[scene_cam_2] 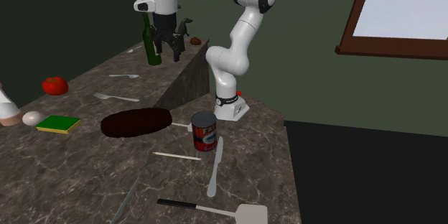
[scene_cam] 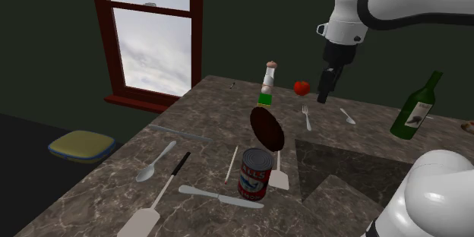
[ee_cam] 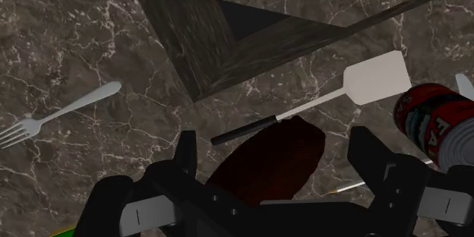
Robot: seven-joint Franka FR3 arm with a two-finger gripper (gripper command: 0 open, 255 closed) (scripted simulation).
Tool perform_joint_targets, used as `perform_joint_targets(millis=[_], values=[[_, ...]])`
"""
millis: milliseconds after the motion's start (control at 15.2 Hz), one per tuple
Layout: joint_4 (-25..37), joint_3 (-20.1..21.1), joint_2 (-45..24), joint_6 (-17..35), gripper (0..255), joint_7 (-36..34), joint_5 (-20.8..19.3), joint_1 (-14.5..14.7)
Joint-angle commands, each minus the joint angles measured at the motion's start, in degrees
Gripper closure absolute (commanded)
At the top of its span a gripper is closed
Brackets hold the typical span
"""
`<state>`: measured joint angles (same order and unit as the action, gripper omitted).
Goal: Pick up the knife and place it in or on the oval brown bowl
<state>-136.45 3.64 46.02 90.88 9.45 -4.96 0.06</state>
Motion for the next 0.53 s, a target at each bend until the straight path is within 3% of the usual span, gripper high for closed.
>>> perform_joint_targets(millis=[0,462], values=[[0.0,0.0,0.0,0.0,0,0.0,0.0,0.0],[-3.8,4.6,-5.4,8.9,0,-1.6,4.7,4.6]])
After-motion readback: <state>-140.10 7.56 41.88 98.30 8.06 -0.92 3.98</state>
